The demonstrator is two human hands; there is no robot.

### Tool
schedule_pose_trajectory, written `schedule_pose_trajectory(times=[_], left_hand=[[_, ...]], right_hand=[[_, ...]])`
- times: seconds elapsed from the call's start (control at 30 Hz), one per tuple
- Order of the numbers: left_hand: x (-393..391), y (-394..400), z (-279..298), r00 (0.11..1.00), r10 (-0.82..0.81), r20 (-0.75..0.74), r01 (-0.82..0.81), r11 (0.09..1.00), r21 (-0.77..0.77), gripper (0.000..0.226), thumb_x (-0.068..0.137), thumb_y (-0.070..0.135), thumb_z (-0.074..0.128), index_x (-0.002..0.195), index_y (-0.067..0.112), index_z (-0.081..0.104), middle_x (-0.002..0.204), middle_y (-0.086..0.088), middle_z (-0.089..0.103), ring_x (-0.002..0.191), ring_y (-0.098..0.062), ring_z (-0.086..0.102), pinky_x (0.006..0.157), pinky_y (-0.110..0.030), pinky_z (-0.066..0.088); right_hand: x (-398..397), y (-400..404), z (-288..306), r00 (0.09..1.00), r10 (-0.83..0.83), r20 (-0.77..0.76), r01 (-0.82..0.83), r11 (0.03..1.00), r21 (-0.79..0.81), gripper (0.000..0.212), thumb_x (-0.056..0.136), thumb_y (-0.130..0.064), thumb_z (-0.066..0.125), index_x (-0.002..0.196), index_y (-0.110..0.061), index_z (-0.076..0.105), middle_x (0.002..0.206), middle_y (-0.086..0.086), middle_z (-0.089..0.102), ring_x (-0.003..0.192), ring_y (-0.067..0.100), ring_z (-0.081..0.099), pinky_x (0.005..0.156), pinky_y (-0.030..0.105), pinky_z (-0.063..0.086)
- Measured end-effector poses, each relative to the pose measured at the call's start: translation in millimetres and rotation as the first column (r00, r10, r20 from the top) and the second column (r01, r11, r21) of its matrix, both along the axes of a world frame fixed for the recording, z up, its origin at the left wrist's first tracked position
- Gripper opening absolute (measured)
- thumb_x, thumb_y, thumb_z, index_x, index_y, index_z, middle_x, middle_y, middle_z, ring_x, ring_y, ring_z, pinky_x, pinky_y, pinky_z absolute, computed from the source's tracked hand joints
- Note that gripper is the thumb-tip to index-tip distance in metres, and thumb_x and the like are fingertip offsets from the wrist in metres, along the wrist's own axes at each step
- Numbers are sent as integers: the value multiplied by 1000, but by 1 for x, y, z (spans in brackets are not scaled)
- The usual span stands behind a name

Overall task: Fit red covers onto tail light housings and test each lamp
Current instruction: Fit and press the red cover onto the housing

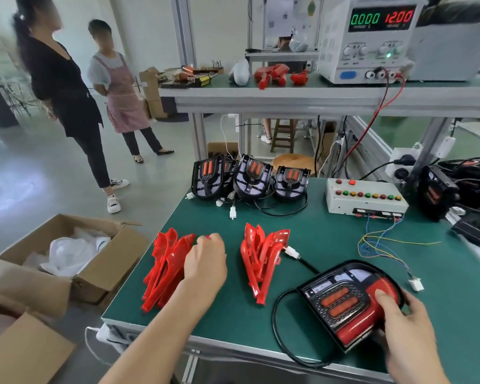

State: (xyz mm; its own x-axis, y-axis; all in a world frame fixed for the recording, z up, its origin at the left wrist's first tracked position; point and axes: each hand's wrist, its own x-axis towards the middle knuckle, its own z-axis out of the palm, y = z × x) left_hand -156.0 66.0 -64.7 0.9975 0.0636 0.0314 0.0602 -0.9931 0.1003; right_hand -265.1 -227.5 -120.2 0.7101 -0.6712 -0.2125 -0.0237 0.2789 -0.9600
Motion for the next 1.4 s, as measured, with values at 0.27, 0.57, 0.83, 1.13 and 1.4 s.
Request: schedule_pose_trajectory(times=[0.27, 0.57, 0.83, 1.13, 1.4], left_hand=[[14, -1, 10, 999, 32, -37, -33, 999, -36, 28, 90, -4, 60, 116, 7, 54, 118, -16, 55, 104, -33, 67, 67, -30, 41], [11, -11, 54, 977, -77, 199, 142, 931, -336, 36, 96, 21, 61, 130, 10, 60, 116, -14, 56, 104, -38, 61, 80, -36, 43], [8, -56, 104, 826, -131, 548, 508, 594, -624, 48, 94, 33, 66, 141, 30, 59, 103, 13, 64, 89, 4, 61, 77, -10, 46], [15, -153, 71, 753, -650, 106, 100, -47, -994, 31, 104, 1, 52, 134, -1, 59, 87, -8, 69, 75, -22, 63, 68, -31, 55], [28, -174, 47, 578, -814, -52, -292, -147, -945, 30, 99, 25, 57, 116, 4, 69, 99, -9, 70, 84, -16, 69, 83, -28, 57]], right_hand=[[-4, -3, -1, 985, 51, -167, -78, 985, -157, 54, 90, -37, 74, 135, -19, 51, 110, 7, 62, 94, 30, 68, 82, 49, 60], [-5, -14, 1, 950, 98, -295, -203, 914, -352, 46, 88, -52, 68, 119, -23, 53, 51, 11, 66, 42, 24, 61, 45, 35, 49], [-11, -15, 3, 926, 113, -360, -258, 886, -385, 51, 87, -62, 63, 126, -29, 55, 94, 0, 73, 73, 19, 69, 66, 37, 54], [-12, -16, 47, 995, 59, -83, -102, 554, -826, 25, 95, -33, 65, 120, -35, 66, 110, -13, 59, 76, 1, 60, 80, 30, 50], [26, -42, 78, 878, 474, 62, 72, -3, -997, 49, 94, -22, 70, 140, -25, 56, 146, -6, 47, 102, 12, 59, 79, 33, 57]])
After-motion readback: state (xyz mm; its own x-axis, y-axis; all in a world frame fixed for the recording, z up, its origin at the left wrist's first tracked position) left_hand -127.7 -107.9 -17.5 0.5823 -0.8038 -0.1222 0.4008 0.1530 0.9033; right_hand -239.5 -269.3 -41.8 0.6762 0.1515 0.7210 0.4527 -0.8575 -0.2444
